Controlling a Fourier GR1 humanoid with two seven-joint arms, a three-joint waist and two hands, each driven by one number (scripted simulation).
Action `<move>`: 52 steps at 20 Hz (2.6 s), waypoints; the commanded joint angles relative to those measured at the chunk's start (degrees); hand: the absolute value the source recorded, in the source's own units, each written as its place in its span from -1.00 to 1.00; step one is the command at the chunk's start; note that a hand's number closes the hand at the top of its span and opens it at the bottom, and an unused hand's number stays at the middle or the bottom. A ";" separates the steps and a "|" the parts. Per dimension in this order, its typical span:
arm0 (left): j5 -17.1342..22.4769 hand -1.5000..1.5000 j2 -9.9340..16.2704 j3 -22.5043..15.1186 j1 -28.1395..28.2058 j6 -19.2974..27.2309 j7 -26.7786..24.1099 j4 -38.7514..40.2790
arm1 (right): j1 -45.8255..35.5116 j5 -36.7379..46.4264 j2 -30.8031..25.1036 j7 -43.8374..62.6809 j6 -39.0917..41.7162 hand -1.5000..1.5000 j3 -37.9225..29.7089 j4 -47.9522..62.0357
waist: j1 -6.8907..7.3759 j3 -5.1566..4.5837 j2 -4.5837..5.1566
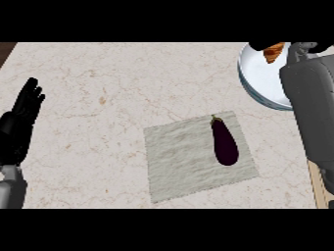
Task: Pick the croissant from the placemat and place it in the bowl
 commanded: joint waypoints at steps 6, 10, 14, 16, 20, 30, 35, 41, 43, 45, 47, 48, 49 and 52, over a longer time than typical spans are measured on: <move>-1.68 0.00 -0.14 -0.85 -2.30 -0.07 0.50 1.37 | -0.69 -4.06 -4.72 -18.20 -12.12 1.00 -7.63 21.39 | 0.67 0.02 0.32; -1.35 0.00 -1.03 -1.00 -2.91 0.74 4.08 -1.04 | -4.27 -5.39 -7.87 -23.59 -13.72 1.00 -10.26 29.06 | 0.91 0.03 0.32; 0.93 0.00 -0.21 0.32 -0.60 -2.01 -1.22 0.22 | -3.84 -4.77 -8.55 -12.92 -5.42 1.00 -11.75 37.16 | 2.06 0.03 0.77; 1.27 0.00 0.21 0.54 -3.85 -2.44 -0.01 2.75 | -1.96 -6.86 -11.21 -19.79 -5.05 -1.00 -13.52 40.37 | 1.46 0.08 0.89; -0.13 0.00 -0.40 -0.10 -2.00 -0.74 2.60 -1.68 | -1.51 -10.96 -12.20 -28.88 -1.54 -1.00 -15.64 41.87 | 1.11 0.09 0.41; -0.97 0.00 -0.92 0.19 -2.19 0.22 1.32 0.70 | -1.30 -33.98 -10.66 -43.81 -10.88 -1.00 -36.69 32.82 | -0.27 0.24 0.08; 0.07 0.00 0.54 2.00 0.30 -1.37 -0.95 0.07 | 5.93 -39.76 -17.99 -44.17 -0.05 -1.00 -39.73 30.89 | -0.68 0.01 -0.26; 0.82 0.00 1.34 4.12 -0.69 -1.58 -1.40 3.65 | 20.70 -47.50 -18.37 -46.47 11.08 -1.00 -43.13 22.80 | -1.99 -0.05 -0.53; 0.58 0.00 1.42 3.57 -2.40 -2.07 -1.28 4.67 | 22.22 -49.99 -21.33 -44.65 14.50 -1.00 -44.01 20.08 | -1.61 -0.05 -0.39; -0.04 0.00 -0.52 2.04 0.80 -1.83 -3.52 3.28 | 26.02 -54.12 -21.28 -44.52 20.46 -1.00 -46.35 19.07 | -1.90 -0.07 -0.52; 0.76 0.00 1.41 3.21 -1.32 -1.88 2.56 -0.19 | 30.68 -56.41 -18.72 -45.81 21.32 -1.00 -46.91 15.11 | -1.40 -0.04 -0.48; 0.11 0.00 0.81 3.19 -1.71 -1.93 -1.63 4.32 | 30.49 -57.93 -21.59 -48.21 24.04 -1.00 -47.94 17.82 | -1.16 -0.02 -0.23; -2.50 0.00 -1.80 0.70 -0.32 0.51 -2.03 2.48 | 30.92 -58.75 -20.85 -47.48 24.00 -1.00 -47.22 16.86 | -0.84 -0.01 -0.22; -0.77 0.00 -0.85 1.66 1.23 -1.57 -2.14 0.91 | 33.62 -63.50 -19.34 -43.89 25.45 -1.00 -48.34 9.39 | -0.87 -0.05 -0.35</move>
